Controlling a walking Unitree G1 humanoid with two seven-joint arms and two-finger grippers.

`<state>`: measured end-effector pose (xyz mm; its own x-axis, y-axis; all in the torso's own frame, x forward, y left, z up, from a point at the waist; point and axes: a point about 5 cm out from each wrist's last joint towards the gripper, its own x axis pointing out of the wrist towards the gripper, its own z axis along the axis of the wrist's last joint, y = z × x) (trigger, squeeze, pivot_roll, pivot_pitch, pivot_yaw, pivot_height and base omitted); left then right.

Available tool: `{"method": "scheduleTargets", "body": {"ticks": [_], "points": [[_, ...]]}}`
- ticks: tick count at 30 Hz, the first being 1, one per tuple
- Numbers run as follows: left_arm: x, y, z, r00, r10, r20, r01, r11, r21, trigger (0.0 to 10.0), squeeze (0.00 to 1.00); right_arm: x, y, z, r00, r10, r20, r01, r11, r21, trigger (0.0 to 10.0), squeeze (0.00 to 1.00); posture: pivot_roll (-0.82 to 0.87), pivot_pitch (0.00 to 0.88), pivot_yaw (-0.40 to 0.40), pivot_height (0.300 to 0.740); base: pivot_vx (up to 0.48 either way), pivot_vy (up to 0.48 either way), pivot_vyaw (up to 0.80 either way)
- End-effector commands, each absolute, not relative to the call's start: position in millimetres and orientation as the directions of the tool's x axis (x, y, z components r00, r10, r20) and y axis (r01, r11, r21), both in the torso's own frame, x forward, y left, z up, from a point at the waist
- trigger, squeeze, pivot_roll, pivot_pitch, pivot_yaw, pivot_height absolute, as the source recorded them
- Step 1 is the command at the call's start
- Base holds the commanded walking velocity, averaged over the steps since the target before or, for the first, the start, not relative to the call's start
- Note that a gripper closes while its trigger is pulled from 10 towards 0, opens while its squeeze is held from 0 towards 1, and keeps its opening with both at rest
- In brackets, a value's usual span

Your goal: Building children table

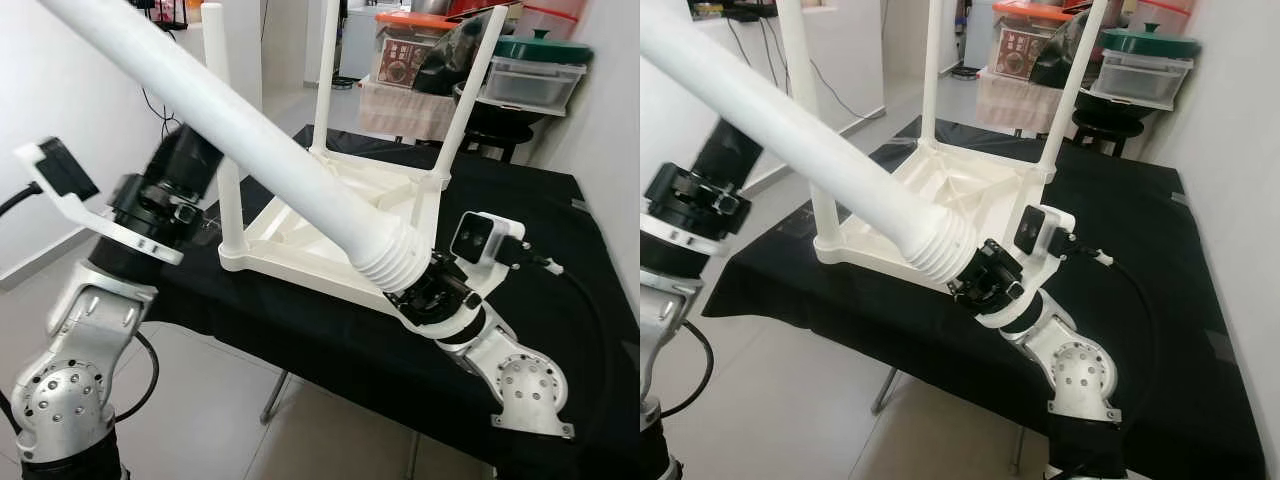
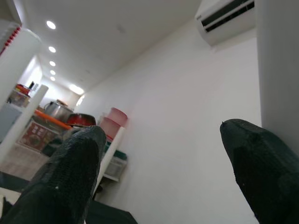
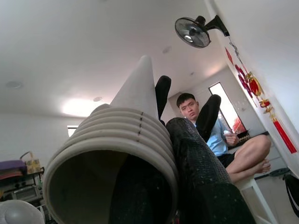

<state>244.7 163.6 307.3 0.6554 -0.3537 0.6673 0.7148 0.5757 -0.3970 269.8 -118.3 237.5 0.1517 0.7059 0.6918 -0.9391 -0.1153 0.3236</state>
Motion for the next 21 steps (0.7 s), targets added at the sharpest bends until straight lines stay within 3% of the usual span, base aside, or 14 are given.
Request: {"method": "scheduleTargets", "body": {"ticks": [1, 8, 13, 18, 21], "points": [[240, 154, 304, 0.627, -0.424, 0.653, 0.751, 0.551, -0.364, 10.0, 0.0, 283, -123, 244, 0.251, 0.667, 0.702, -0.932, -0.03, 0.362, 10.0, 0.0, 0.05, 0.0, -0.059, 0.74, 0.0, 0.0, 0.0], [239, 154, 301, 0.624, -0.44, 0.645, 0.758, 0.54, -0.365, 10.0, 0.0, 295, -125, 246, 0.332, 0.646, 0.687, -0.916, 0.045, 0.4, 10.0, 0.0, 0.05, 0.0, -0.061, 0.74, 0.0, 0.0, 0.0], [239, 153, 300, 0.623, -0.445, 0.643, 0.76, 0.537, -0.365, 10.0, 0.0, 295, -124, 244, 0.336, 0.647, 0.684, -0.914, 0.05, 0.402, 10.0, 0.0, 0.05, 0.0, -0.061, 0.74, 0.0, 0.0, 0.0], [238, 158, 306, 0.619, -0.417, 0.665, 0.754, 0.553, -0.355, 10.0, 0.0, 277, -117, 237, 0.223, 0.723, 0.654, -0.938, -0.024, 0.347, 10.0, 0.0, 0.05, 0.0, -0.062, 0.74, 0.0, 0.0, 0.0], [238, 162, 312, 0.615, -0.394, 0.683, 0.748, 0.566, -0.346, 10.0, 0.0, 276, -115, 235, 0.216, 0.736, 0.642, -0.937, -0.029, 0.348, 10.0, 0.0, 0.05, 0.0, -0.062, 0.74, 0.0, 0.0, 0.0]]}}
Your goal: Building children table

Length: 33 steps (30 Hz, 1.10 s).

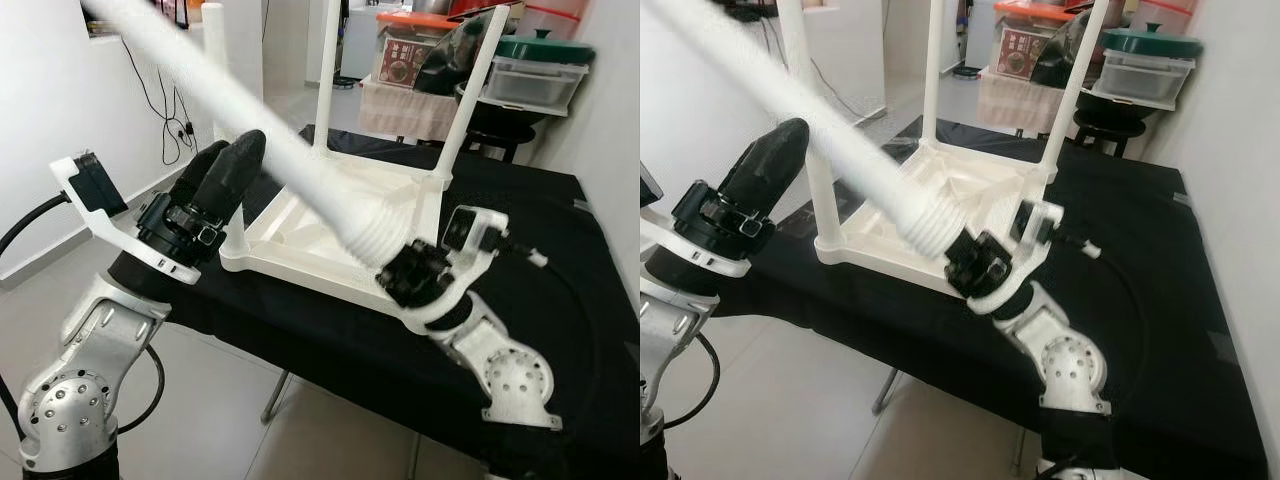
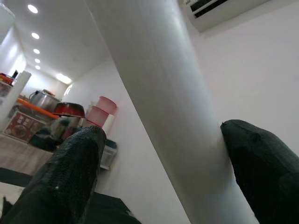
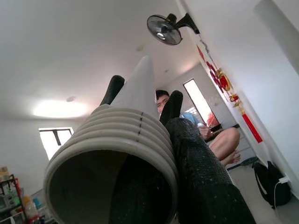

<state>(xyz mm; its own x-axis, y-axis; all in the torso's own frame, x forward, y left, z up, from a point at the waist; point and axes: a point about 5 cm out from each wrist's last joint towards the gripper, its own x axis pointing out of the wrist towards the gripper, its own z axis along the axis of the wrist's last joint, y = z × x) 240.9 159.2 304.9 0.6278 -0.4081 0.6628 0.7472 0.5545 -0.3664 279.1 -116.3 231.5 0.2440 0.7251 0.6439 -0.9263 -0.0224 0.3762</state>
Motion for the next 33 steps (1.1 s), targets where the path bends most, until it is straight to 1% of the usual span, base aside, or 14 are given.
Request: {"method": "scheduleTargets", "body": {"ticks": [1, 6, 11, 13, 14, 17, 20, 21, 22, 33], "points": [[238, 162, 312, 0.615, -0.394, 0.683, 0.748, 0.566, -0.346, 10.0, 0.0, 276, -115, 235, 0.216, 0.736, 0.642, -0.937, -0.029, 0.348, 10.0, 0.0, 0.05, 0.0, -0.062, 0.74, 0.0, 0.0, 0.0], [238, 166, 320, 0.6, -0.366, 0.711, 0.749, 0.568, -0.34, 10.0, 0.0, 276, -114, 233, 0.214, 0.75, 0.626, -0.936, -0.027, 0.351, 10.0, 0.0, 0.05, 0.0, -0.061, 0.74, 0.0, 0.0, 0.0], [236, 168, 326, 0.589, -0.35, 0.728, 0.75, 0.572, -0.332, 10.0, 0.0, 272, -108, 228, 0.186, 0.793, 0.58, -0.94, -0.028, 0.34, 10.0, 0.0, 0.05, 0.0, -0.062, 0.74, 0.0, 0.0, 0.0], [236, 168, 328, 0.584, -0.344, 0.735, 0.751, 0.574, -0.328, 10.0, 0.0, 272, -106, 225, 0.189, 0.808, 0.558, -0.939, -0.019, 0.344, 10.0, 0.0, 0.04, 0.0, -0.067, 0.74, 0.0, 0.0, 0.0], [235, 170, 332, 0.578, -0.338, 0.743, 0.751, 0.576, -0.322, 10.0, 0.0, 275, -104, 220, 0.214, 0.828, 0.519, -0.933, 0.015, 0.36, 10.0, 0.0, 0.04, 0.0, -0.069, 0.74, 0.0, 0.0, 0.0], [232, 172, 340, 0.557, -0.323, 0.765, 0.759, 0.573, -0.31, 10.0, 0.0, 276, -103, 217, 0.234, 0.842, 0.486, -0.925, 0.039, 0.377, 10.0, 0.0, 0.04, 0.0, -0.07, 0.74, 0.0, 0.0, 0.0], [232, 172, 340, 0.557, -0.323, 0.765, 0.759, 0.573, -0.31, 10.0, 0.0, 276, -103, 217, 0.234, 0.842, 0.486, -0.925, 0.039, 0.377, 10.0, 0.0, 0.04, 0.0, -0.07, 0.74, 0.0, 0.0, 0.0], [231, 174, 345, 0.541, -0.313, 0.78, 0.768, 0.563, -0.307, 6.7, 0.0, 276, -103, 215, 0.238, 0.846, 0.478, -0.923, 0.045, 0.381, 10.0, 0.0, 0.03, 0.0, -0.07, 0.74, 0.0, 0.0, 0.0], [230, 175, 348, 0.53, -0.306, 0.791, 0.776, 0.551, -0.307, 0.0, 0.0, 276, -102, 215, 0.234, 0.85, 0.472, -0.925, 0.044, 0.378, 10.0, 0.0, 0.03, 0.0, -0.068, 0.74, 0.0, 0.0, 0.0], [229, 176, 348, 0.531, -0.302, 0.791, 0.782, 0.535, -0.32, 0.0, 0.0, 274, -100, 212, 0.215, 0.867, 0.45, -0.931, 0.041, 0.364, 10.0, 0.0, 0.03, 0.0, -0.068, 0.74, 0.0, 0.0, 0.0]]}}
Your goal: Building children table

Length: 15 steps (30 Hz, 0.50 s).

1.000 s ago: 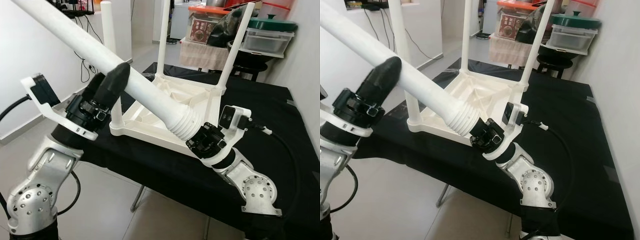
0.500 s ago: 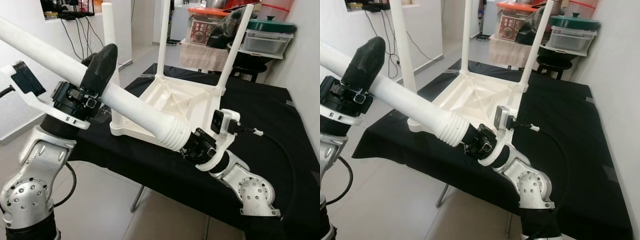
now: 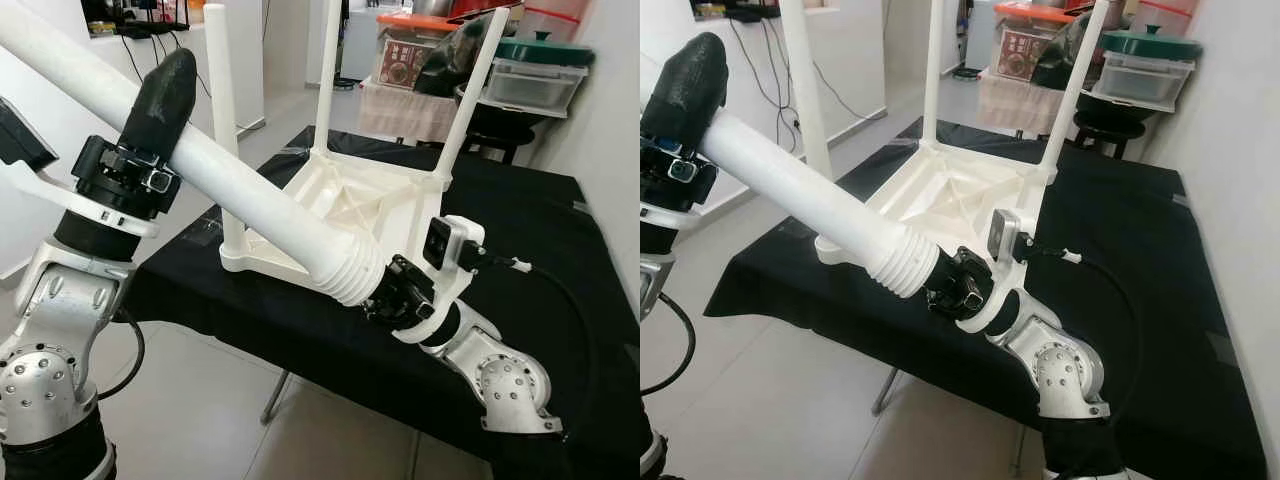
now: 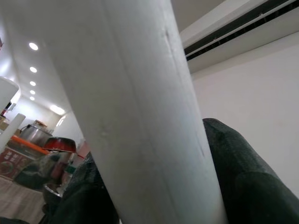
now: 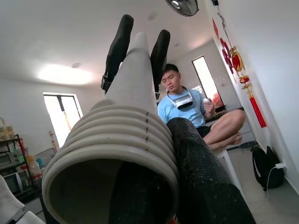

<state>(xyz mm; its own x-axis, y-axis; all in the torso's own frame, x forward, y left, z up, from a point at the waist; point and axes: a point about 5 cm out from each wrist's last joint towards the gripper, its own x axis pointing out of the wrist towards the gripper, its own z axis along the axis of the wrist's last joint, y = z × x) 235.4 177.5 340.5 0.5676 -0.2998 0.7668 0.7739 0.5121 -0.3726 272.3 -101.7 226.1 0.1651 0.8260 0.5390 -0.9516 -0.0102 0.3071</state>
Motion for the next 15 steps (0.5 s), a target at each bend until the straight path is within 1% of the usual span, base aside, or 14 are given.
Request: {"method": "scheduleTargets", "body": {"ticks": [1, 5, 6, 9, 12, 15], "points": [[229, 176, 348, 0.531, -0.302, 0.791, 0.782, 0.535, -0.32, 0.0, 0.0, 274, -100, 212, 0.215, 0.867, 0.45, -0.931, 0.041, 0.364, 10.0, 0.0, 0.03, 0.0, -0.068, 0.74, 0.0, 0.0, 0.0], [229, 178, 350, 0.531, -0.303, 0.791, 0.781, 0.537, -0.319, 0.0, 0.0, 274, -99, 212, 0.225, 0.866, 0.448, -0.934, 0.061, 0.352, 10.0, 0.0, 0.04, 0.0, -0.066, 0.74, 0.0, 0.0, 0.0], [229, 178, 351, 0.529, -0.301, 0.794, 0.781, 0.539, -0.316, 0.0, 0.0, 275, -100, 213, 0.225, 0.859, 0.46, -0.931, 0.05, 0.361, 10.0, 1.0, 0.04, 0.0, -0.065, 0.74, 0.0, 0.0, 0.0], [228, 180, 354, 0.523, -0.297, 0.799, 0.781, 0.542, -0.309, 0.0, 0.0, 275, -101, 215, 0.225, 0.849, 0.478, -0.93, 0.041, 0.365, 10.0, 1.0, 0.04, 0.0, -0.065, 0.74, 0.0, 0.0, 0.0], [227, 184, 364, 0.506, -0.279, 0.816, 0.781, 0.549, -0.297, 0.0, 0.0, 277, -102, 214, 0.253, 0.85, 0.462, -0.931, 0.085, 0.354, 10.0, 1.0, 0.04, 0.0, -0.065, 0.74, 0.0, 0.0, 0.0], [225, 188, 373, 0.493, -0.276, 0.825, 0.774, 0.573, -0.27, 0.0, 0.0, 275, -104, 214, 0.254, 0.858, 0.447, -0.933, 0.097, 0.346, 10.0, 1.0, 0.05, 0.0, -0.068, 0.74, 0.0, 0.0, 0.0]]}}
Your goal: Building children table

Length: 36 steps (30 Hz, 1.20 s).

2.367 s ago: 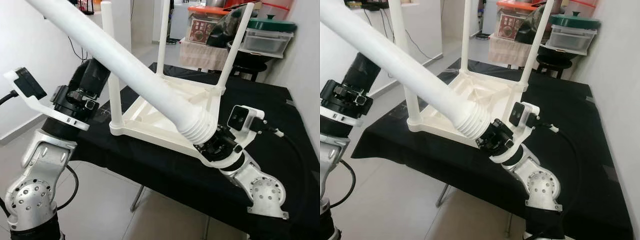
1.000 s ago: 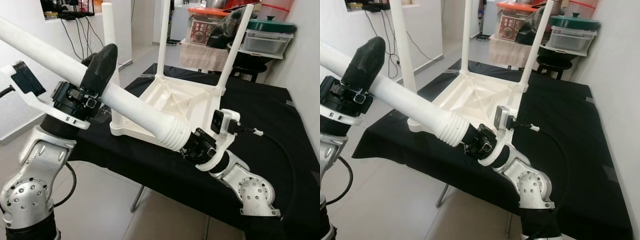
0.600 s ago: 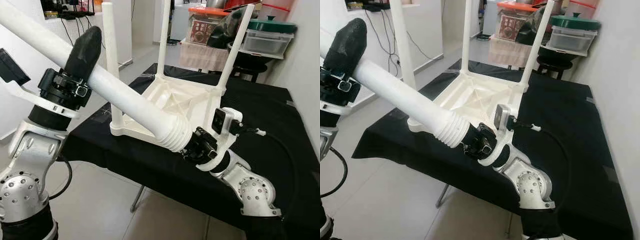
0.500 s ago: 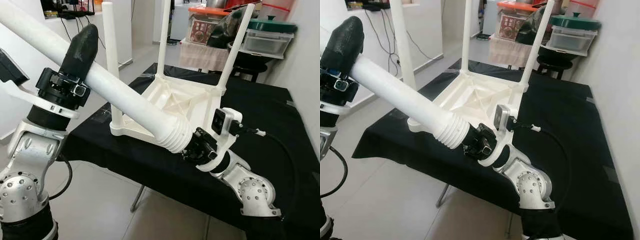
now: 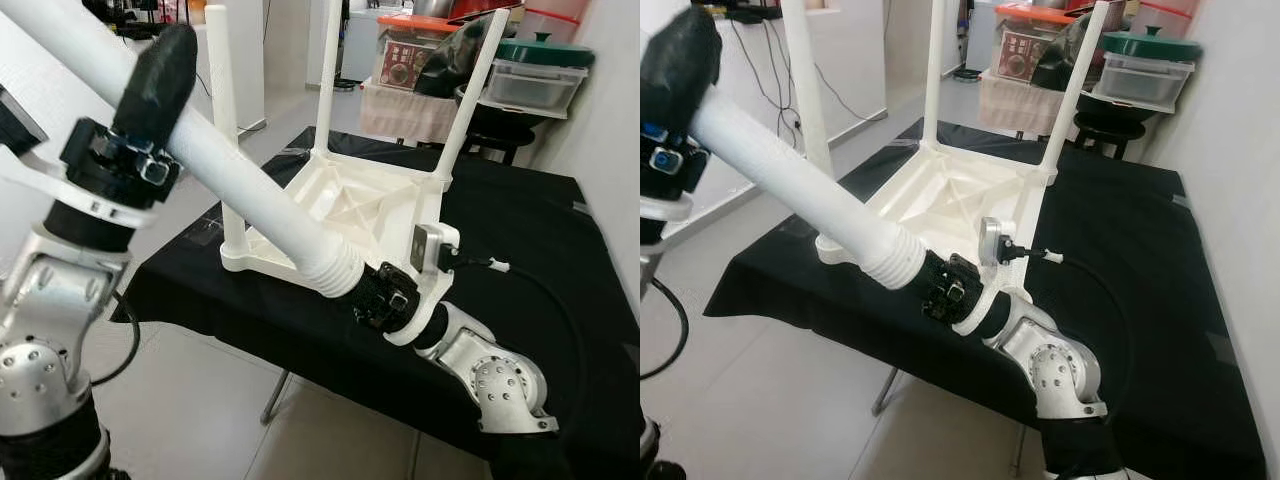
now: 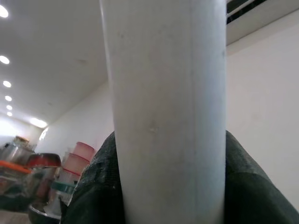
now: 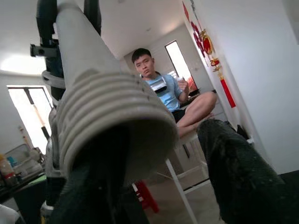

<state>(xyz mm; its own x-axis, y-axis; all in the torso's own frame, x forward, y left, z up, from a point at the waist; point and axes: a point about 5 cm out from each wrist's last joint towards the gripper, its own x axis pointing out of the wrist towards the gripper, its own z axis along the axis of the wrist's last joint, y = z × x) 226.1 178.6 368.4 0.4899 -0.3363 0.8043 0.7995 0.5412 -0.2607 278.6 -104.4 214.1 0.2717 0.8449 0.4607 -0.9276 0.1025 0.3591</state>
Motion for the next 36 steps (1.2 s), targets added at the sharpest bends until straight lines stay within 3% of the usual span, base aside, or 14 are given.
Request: {"method": "scheduleTargets", "body": {"ticks": [1, 6, 8, 9, 11, 14, 18, 22, 23, 25, 28, 36], "points": [[223, 192, 380, 0.479, -0.266, 0.837, 0.772, 0.581, -0.257, 0.0, 0.0, 273, -107, 212, 0.26, 0.864, 0.43, -0.933, 0.11, 0.343, 10.0, 1.0, 0.04, 0.0, -0.07, 0.74, 0.0, 0.0, 0.0], [219, 206, 395, 0.445, -0.231, 0.865, 0.769, 0.594, -0.237, 0.0, 0.0, 271, -120, 204, 0.312, 0.877, 0.365, -0.921, 0.185, 0.343, 10.0, 1.0, 0.04, 0.0, -0.066, 0.74, 0.0, 0.0, 0.0], [220, 211, 399, 0.443, -0.219, 0.869, 0.761, 0.605, -0.236, 0.0, 0.0, 274, -127, 197, 0.38, 0.88, 0.285, -0.9, 0.281, 0.332, 10.0, 1.0, 0.03, 0.0, -0.062, 0.74, 0.0, 0.0, 0.0], [220, 211, 399, 0.443, -0.219, 0.869, 0.761, 0.605, -0.236, 0.0, 0.0, 274, -127, 197, 0.38, 0.88, 0.285, -0.9, 0.281, 0.332, 10.0, 1.0, 0.03, 0.0, -0.062, 0.74, 0.0, 0.0, 0.0], [223, 212, 397, 0.47, -0.255, 0.845, 0.73, 0.651, -0.209, 0.0, 0.0, 282, -134, 186, 0.466, 0.875, 0.132, -0.864, 0.418, 0.282, 10.0, 1.0, 0.03, 0.0, -0.059, 0.74, 0.0, 0.0, 0.0], [230, 210, 390, 0.509, -0.294, 0.809, 0.7, 0.689, -0.19, 0.0, 0.0, 283, -137, 182, 0.463, 0.886, 0.03, -0.874, 0.451, 0.183, 10.0, 1.0, 0.03, 0.0, -0.058, 0.74, 0.0, 0.0, 0.0], [246, 200, 366, 0.606, -0.368, 0.705, 0.65, 0.741, -0.172, 0.0, 0.0, 278, -136, 190, 0.38, 0.922, -0.066, -0.924, 0.382, 0.006, 10.0, 1.0, 0.03, 0.0, -0.057, 0.74, 0.0, 0.0, 0.0], [251, 192, 354, 0.635, -0.398, 0.662, 0.652, 0.736, -0.183, 0.0, 0.0, 275, -134, 203, 0.348, 0.936, -0.052, -0.937, 0.346, -0.039, 10.0, 1.0, 0.03, 0.0, -0.058, 0.74, 0.0, 0.0, 0.0], [251, 192, 354, 0.635, -0.398, 0.662, 0.652, 0.736, -0.183, 0.0, 0.0, 275, -134, 203, 0.348, 0.936, -0.052, -0.937, 0.346, -0.039, 10.0, 1.0, 0.03, 0.0, -0.058, 0.74, 0.0, 0.0, 0.0], [254, 176, 338, 0.64, -0.452, 0.621, 0.687, 0.698, -0.2, 0.0, 0.0, 265, -128, 215, 0.237, 0.969, -0.068, -0.969, 0.23, -0.091, 10.0, 1.0, 0.04, 0.0, -0.058, 0.74, 0.0, 0.0, 0.0], [258, 160, 321, 0.644, -0.51, 0.57, 0.724, 0.647, -0.24, 0.0, 0.0, 258, -119, 218, 0.168, 0.979, -0.116, -0.977, 0.149, -0.152, 10.0, 1.0, 0.04, 0.0, -0.058, 0.74, 0.0, 0.0, 0.0], [262, 140, 310, 0.604, -0.582, 0.544, 0.782, 0.565, -0.264, 0.0, 0.0, 257, -100, 215, 0.131, 0.98, -0.149, -0.973, 0.098, -0.211, 10.0, 1.0, 0.04, 0.0, -0.052, 0.74, 0.0, 0.0, 0.0]]}}
